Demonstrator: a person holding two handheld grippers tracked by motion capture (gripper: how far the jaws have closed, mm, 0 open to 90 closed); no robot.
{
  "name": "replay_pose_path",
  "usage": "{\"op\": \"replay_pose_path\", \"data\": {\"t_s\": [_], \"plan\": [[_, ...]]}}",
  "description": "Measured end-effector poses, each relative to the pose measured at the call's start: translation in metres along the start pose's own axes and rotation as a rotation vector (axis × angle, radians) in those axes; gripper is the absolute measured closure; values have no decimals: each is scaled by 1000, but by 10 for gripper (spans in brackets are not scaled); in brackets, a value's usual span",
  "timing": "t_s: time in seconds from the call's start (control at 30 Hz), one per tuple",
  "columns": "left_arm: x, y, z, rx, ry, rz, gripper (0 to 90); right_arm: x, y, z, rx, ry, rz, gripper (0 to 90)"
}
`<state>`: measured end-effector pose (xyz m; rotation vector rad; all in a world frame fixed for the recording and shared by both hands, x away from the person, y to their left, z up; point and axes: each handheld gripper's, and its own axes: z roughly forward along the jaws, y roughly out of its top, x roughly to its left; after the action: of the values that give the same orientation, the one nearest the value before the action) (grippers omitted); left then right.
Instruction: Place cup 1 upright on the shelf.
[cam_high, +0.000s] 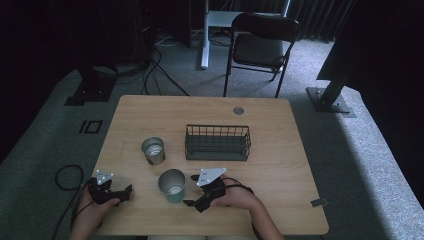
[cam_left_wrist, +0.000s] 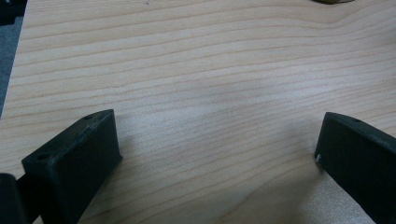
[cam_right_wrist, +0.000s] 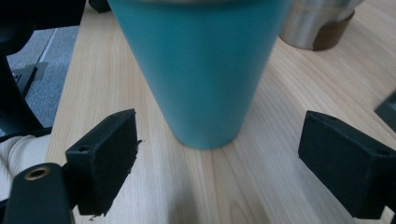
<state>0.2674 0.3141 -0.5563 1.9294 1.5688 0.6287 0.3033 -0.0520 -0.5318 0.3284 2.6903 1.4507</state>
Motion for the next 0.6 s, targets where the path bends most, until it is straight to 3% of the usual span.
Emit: {"op": "replay_pose_path", "data": {"t_s": [0.27, 0.6], "plan": [[0, 0, 0, 0, 0, 0, 4, 3, 6, 10, -23, 20, -14, 116], [0, 0, 0, 0, 0, 0, 4, 4, 13, 17, -91, 20, -16, 116]]}}
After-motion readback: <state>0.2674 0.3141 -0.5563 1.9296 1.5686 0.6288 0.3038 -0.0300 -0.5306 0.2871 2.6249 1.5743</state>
